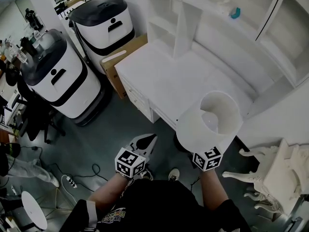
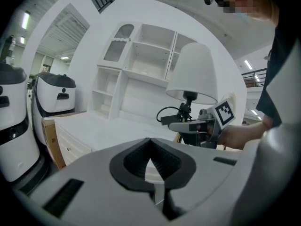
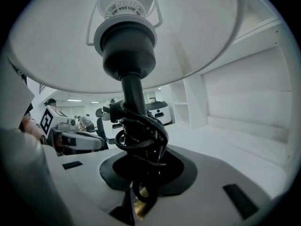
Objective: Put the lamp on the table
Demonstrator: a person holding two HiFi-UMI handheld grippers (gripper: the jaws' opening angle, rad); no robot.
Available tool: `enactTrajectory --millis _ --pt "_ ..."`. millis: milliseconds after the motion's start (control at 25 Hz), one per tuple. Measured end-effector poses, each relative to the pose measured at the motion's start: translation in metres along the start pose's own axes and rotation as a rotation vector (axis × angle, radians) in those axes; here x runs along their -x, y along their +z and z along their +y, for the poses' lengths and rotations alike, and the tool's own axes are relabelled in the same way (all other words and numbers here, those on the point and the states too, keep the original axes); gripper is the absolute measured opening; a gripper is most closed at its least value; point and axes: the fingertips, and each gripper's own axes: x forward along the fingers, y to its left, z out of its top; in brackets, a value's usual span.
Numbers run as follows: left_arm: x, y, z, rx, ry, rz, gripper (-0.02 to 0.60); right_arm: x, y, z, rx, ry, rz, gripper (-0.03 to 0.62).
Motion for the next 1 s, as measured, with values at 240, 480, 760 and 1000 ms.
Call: enactTrajectory --millis 240,480,760,1000 --pt "-0.002 0.002 0.015 -0.001 -0.019 0.003 0.006 -0.015 0.003 0.002 -0.002 -0.016 -0.003 0.100" --pt "0.004 0.005 0.032 -0.011 -0.040 0.006 0.006 -0.030 0.007 0.009 -0.012 -0.040 -0.014 0.098" --pt "0.017 0.004 0.058 -0.021 -0.068 0.018 0.006 -0.052 0.009 0.020 -0.028 -0.077 -0.024 0.098" --pt "0.029 0.005 0.081 -0.025 -0.093 0.024 0.006 -0.069 0.012 0.030 -0.042 -0.112 -0.036 0.098"
